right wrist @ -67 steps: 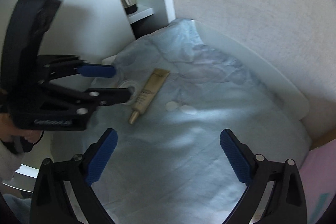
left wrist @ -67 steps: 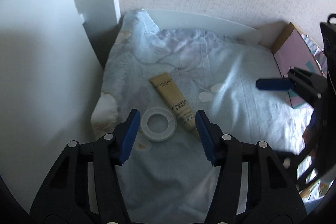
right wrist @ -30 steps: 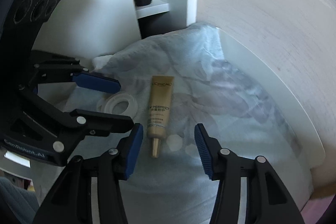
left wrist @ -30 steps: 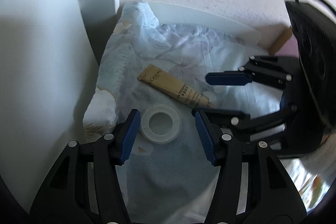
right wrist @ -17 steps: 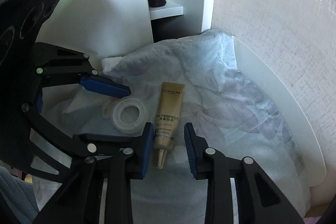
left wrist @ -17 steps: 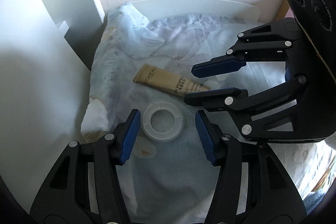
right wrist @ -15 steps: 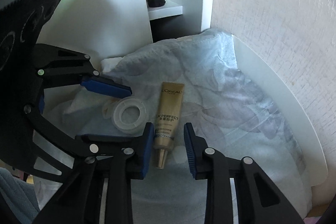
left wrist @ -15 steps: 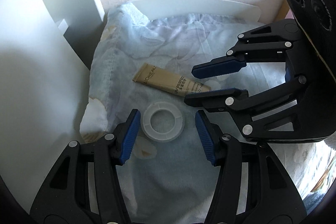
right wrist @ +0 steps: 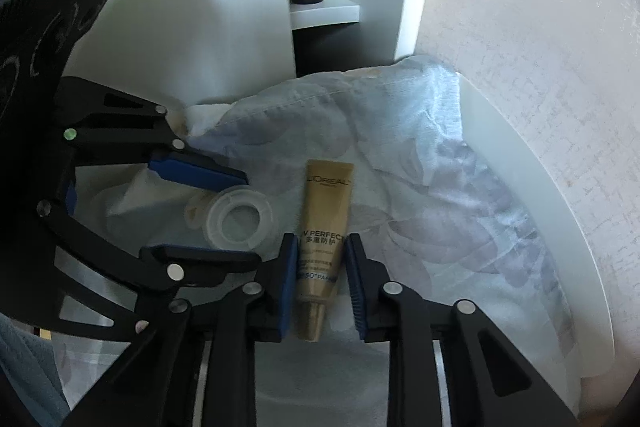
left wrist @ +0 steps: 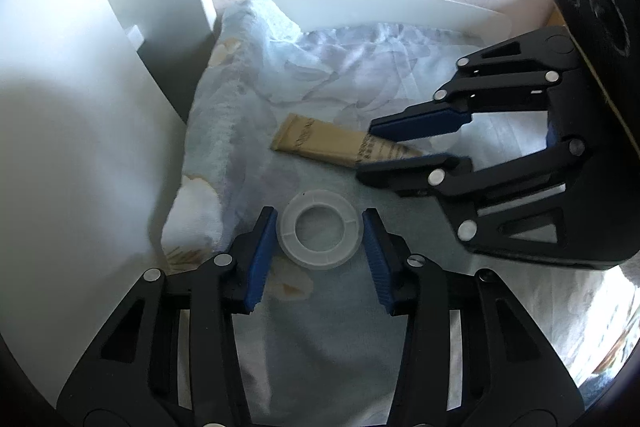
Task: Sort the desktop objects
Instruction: 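Grasp the white tape roll with left gripper while right grasps gold L'Oreal tube, then carry the tape roll and gold tube into the cardboard box and release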
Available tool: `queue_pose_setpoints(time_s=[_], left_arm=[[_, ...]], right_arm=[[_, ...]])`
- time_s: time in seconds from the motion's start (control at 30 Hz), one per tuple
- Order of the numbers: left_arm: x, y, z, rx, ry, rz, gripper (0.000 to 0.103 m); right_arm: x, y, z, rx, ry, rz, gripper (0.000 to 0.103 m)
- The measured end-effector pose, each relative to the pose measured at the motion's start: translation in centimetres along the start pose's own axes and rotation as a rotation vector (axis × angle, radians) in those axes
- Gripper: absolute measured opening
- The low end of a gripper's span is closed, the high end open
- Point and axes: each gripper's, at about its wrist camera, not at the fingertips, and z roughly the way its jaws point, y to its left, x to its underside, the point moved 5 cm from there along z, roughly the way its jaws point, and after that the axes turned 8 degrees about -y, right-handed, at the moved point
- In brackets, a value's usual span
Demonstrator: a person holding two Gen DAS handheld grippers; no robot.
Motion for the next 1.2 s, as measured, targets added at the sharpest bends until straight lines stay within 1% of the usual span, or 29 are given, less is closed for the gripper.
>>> queue_pose_setpoints(time_s=[0.13, 0.33, 0.4, 0.43, 0.5, 0.53, 0.6, 0.63, 0.7, 0.77, 0.83, 0.93, 0.97, 1.07, 1.1, 1.2], left_arm=[[-0.6, 0.1, -1.2, 0.009, -0.032, -0.012, 0.04], [-2.0, 0.3, -3.4, 0.009, -0.06, -0.036, 0.04], [-2.4, 0.6, -4.6, -0.012, -0.061, -0.038, 0.04], [-2.6, 0.7, -5.1, -0.025, -0.055, -0.036, 0.04], [-3.4, 0.7, -6.3, -0.038, -0.052, -0.045, 0.04], [-4.0, 0.5, -7.1, -0.035, -0.059, -0.052, 0.04], [-5.4, -0.1, -9.1, -0.032, -0.085, -0.051, 0.04], [-5.9, -0.6, -9.8, -0.033, -0.097, -0.045, 0.04], [-7.6, -1.9, -11.5, -0.028, -0.125, -0.023, 0.04], [-9.3, -3.8, -12.7, -0.01, -0.155, -0.007, 0.04], [-11.1, -5.9, -13.8, 0.017, -0.191, 0.012, 0.04], [-13.2, -9.2, -14.6, 0.063, -0.224, 0.035, 0.04], [-13.9, -10.5, -14.6, 0.086, -0.231, 0.042, 0.04], [-15.6, -14.7, -14.4, 0.154, -0.24, 0.064, 0.04], [-16.0, -15.9, -14.2, 0.17, -0.238, 0.072, 0.04], [-16.9, -20.1, -12.8, 0.216, -0.214, 0.094, 0.04]], right_arm=[[-0.3, -0.6, -0.6, 0.011, -0.016, 0.045, 0.021], [-1.9, -1.7, -2.8, 0.007, -0.066, 0.154, 0.021], [-2.7, -1.9, -3.9, 0.012, -0.079, 0.177, 0.021], [-3.2, -2.0, -4.6, 0.017, -0.089, 0.184, 0.021], [-2.8, -1.2, -7.0, 0.022, -0.103, 0.197, 0.021], [-2.7, -1.3, -8.6, 0.027, -0.11, 0.206, 0.021], [-3.8, -1.0, -10.9, 0.035, -0.124, 0.217, 0.021], [-3.1, -1.0, -13.1, 0.043, -0.132, 0.218, 0.021], [-3.3, -1.8, -16.6, 0.065, -0.145, 0.219, 0.021], [-2.8, -1.5, -19.2, 0.087, -0.154, 0.225, 0.021], [-2.4, -1.9, -22.3, 0.127, -0.159, 0.234, 0.021], [-1.1, -2.8, -26.5, 0.204, -0.169, 0.253, 0.021], [-0.2, -3.4, -28.0, 0.227, -0.174, 0.27, 0.021], [2.1, -4.6, -30.6, 0.29, -0.164, 0.293, 0.021], [3.2, -5.7, -30.7, 0.313, -0.154, 0.306, 0.021], [6.3, -7.5, -33.2, 0.355, -0.152, 0.36, 0.021]])
